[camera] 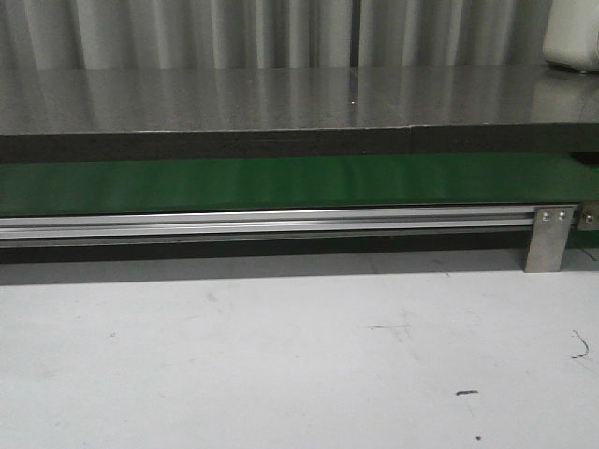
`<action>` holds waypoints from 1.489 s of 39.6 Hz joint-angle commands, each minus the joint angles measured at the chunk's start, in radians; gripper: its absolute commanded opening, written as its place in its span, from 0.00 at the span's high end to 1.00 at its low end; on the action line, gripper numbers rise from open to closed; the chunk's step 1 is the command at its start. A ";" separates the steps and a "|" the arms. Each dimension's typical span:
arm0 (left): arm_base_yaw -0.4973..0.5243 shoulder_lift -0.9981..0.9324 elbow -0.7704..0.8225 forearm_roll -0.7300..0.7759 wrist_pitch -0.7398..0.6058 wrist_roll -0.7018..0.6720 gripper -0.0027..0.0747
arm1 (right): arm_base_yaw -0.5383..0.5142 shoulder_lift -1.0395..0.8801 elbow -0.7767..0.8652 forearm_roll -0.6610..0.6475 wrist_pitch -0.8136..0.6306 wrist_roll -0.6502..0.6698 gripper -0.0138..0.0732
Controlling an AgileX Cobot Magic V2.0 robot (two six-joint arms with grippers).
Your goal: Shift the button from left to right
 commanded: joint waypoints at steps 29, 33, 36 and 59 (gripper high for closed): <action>-0.006 -0.017 0.029 -0.008 -0.080 -0.010 0.99 | 0.000 -0.016 -0.009 0.003 -0.072 -0.005 0.92; -0.006 -0.017 0.029 -0.008 -0.080 -0.010 0.99 | 0.000 -0.016 -0.009 0.003 -0.072 -0.005 0.92; -0.006 -0.017 0.029 -0.008 -0.083 -0.008 0.99 | 0.000 -0.016 -0.009 0.003 -0.072 -0.005 0.92; -0.006 0.122 -0.321 -0.008 -0.090 0.025 0.99 | 0.000 0.066 -0.285 0.003 0.053 -0.005 0.92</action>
